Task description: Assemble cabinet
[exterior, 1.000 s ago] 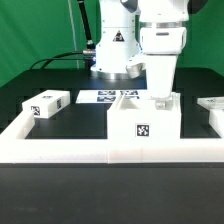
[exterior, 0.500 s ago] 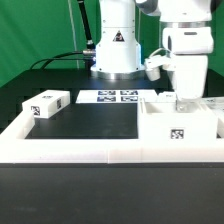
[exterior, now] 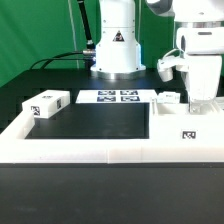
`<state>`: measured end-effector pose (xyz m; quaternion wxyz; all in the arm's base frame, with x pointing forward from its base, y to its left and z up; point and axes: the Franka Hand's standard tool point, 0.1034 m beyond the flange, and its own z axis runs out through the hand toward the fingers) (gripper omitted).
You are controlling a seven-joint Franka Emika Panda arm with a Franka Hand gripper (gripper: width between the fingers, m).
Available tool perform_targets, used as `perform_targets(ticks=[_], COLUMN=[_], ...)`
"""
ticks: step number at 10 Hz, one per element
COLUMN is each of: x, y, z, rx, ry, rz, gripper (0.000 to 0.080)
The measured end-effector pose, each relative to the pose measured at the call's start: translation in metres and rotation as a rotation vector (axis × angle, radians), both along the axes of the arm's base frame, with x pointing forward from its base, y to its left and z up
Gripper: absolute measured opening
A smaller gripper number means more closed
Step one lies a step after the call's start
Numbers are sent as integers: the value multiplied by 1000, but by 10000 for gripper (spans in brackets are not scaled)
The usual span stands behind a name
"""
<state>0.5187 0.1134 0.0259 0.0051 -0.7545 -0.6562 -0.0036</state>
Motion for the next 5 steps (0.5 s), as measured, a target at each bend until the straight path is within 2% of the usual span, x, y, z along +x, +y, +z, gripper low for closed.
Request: perform_targets(ticks=[5], x=[0], y=[-2], z=[0], rx=[-7], ry=[16], rz=[-9], gripper=[35])
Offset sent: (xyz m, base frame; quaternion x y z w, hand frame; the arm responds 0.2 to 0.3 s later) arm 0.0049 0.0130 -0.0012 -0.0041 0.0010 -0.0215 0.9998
